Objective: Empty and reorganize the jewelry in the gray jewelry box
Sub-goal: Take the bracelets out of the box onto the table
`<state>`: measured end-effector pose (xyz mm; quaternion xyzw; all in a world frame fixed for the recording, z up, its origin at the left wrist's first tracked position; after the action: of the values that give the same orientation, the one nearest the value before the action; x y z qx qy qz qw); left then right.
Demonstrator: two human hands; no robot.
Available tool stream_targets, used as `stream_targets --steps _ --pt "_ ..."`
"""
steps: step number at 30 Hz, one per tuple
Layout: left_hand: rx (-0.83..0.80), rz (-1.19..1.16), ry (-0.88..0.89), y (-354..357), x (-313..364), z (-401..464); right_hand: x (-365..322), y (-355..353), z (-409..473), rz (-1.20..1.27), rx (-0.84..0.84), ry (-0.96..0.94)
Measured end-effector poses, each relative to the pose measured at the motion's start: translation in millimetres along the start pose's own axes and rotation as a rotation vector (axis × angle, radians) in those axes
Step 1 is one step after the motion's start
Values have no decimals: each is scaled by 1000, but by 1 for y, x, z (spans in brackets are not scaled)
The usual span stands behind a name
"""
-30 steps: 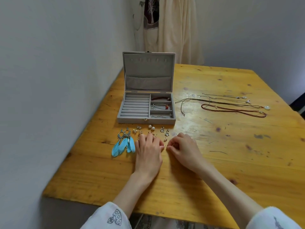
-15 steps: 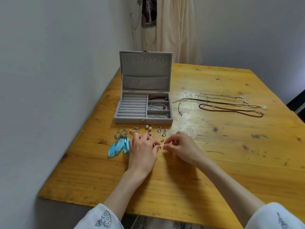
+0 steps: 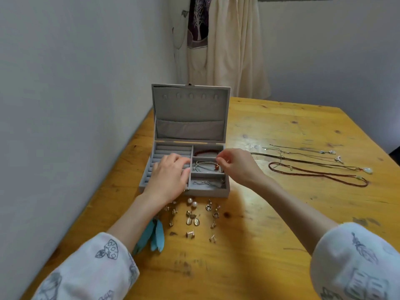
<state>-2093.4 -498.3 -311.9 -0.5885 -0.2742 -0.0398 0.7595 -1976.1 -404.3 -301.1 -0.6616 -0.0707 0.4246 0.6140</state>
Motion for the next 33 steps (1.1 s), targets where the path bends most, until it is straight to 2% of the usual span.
stream_targets --steps 6,9,11,21,26,31,33 --pt "-129 47 -47 35 -21 20 -19 34 46 -330 -66 -154" --pt "-128 45 -54 40 -24 21 -19 52 57 -496 -131 -137" --pt "-127 30 -59 41 -26 23 -19 60 62 -512 -184 -97" --pt "-109 -50 -74 39 -30 26 -18 77 71 -352 -421 9" --pt "-74 -153 -82 32 -30 28 -17 49 69 53 -307 18" --pt "10 -490 -190 11 -31 23 -25 8 48 166 -218 -35" --pt "6 -530 -152 3 -13 18 -29 -4 34 240 -227 -45"
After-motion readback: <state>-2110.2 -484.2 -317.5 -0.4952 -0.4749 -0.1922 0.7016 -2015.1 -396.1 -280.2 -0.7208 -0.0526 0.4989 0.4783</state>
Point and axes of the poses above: each hand's wrist, its own z-axis towards the middle knuckle, its own y-axis out of the palm, x = y × z, the point moved 10 cm from there along z, towards the middle knuckle, and after that the axes turned 8 degrees about -z, right-handed, at the moved point
